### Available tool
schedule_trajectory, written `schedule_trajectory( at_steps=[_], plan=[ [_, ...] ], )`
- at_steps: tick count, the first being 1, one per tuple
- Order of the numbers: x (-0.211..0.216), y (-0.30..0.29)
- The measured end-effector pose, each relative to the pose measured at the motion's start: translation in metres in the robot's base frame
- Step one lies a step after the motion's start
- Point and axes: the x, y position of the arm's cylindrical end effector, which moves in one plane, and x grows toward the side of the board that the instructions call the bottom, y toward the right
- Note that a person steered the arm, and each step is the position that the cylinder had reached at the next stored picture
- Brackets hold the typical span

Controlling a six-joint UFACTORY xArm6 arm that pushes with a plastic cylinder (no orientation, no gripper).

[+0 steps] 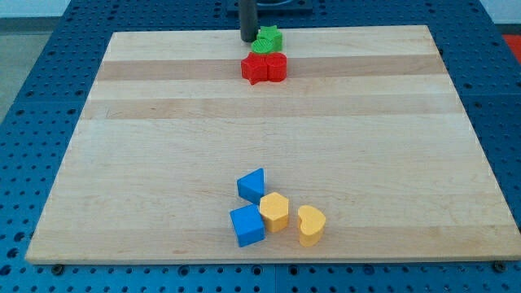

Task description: Move your arm close to the green circle

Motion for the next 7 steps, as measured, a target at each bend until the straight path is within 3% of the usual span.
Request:
schedule_trajectory(
  at_steps=[3, 4, 7],
  plan=[
    [0.002, 0.138],
    [-0.002, 0.152],
    [-0.018, 0.053]
  ],
)
